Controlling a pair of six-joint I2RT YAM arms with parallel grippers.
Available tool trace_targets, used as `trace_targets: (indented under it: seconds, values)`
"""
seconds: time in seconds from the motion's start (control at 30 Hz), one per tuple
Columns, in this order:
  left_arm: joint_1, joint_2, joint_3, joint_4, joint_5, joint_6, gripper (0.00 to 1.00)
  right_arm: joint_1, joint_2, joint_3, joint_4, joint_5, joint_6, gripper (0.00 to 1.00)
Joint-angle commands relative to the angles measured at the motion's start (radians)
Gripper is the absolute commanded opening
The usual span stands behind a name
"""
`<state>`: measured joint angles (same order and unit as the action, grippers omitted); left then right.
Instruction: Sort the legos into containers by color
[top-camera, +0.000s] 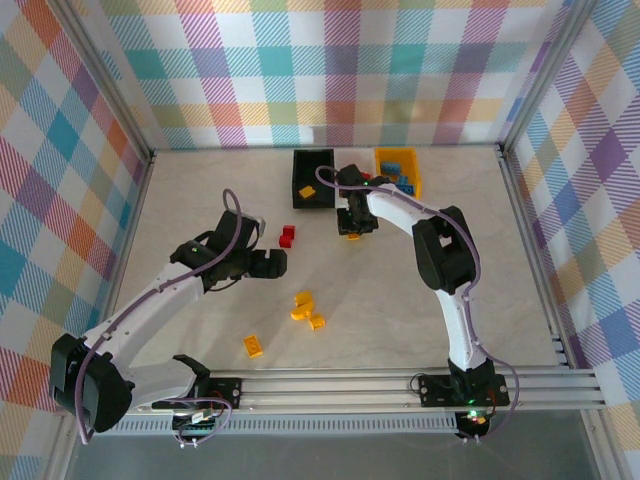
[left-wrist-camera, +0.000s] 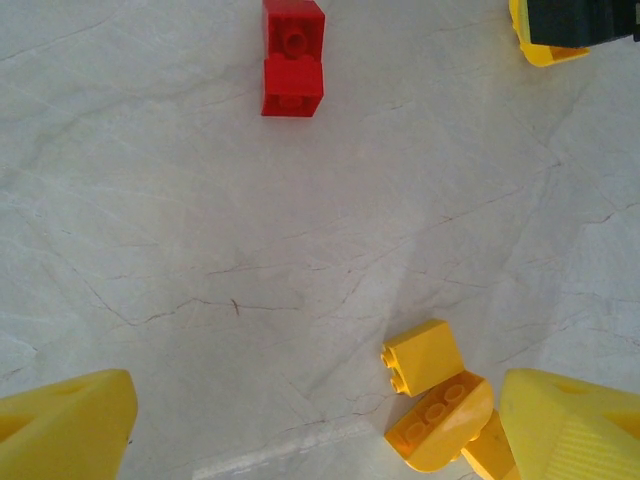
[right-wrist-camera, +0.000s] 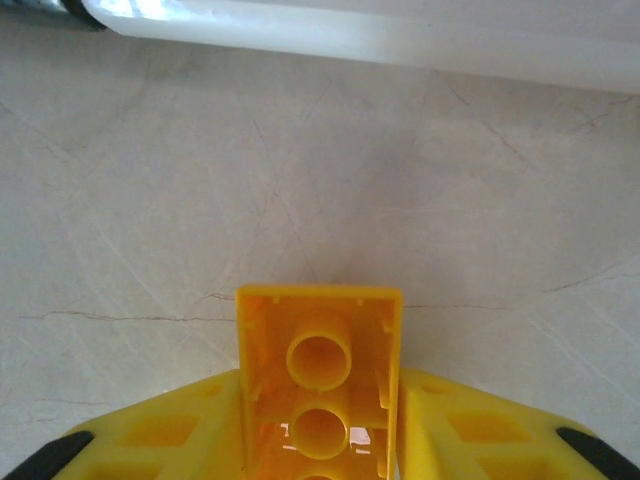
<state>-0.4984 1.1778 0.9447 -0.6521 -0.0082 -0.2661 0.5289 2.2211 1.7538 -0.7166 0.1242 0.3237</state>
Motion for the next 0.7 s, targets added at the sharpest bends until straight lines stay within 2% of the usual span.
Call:
trace_targets:
  seconds: [0.0,0.07,0.37,0.5,0.67]
  values:
    - [0.014,-0.017,-0.011,0.007,0.02,-0.005,0.94,-0.003,-0.011,-0.002,-0.013,0.016,-0.003,0.37]
    - [0.014,-0.014,-0.012,0.011,0.022,-0.006,0.94,-0.003,-0.034,-0.025,-0.003,0.012,-0.002,0.33]
    - [0.02,0.047,-0.012,0.019,0.017,-0.042,0.95,0.013,-0.165,-0.037,0.028,-0.101,0.018,0.34]
    - [0.023,0.139,0.008,0.06,0.026,-0.053,0.95,0.013,-0.154,0.063,0.032,-0.165,0.032,0.34]
    - [0.027,0.278,0.054,0.109,0.048,-0.047,0.94,0.012,-0.001,0.344,-0.026,-0.202,0.014,0.34]
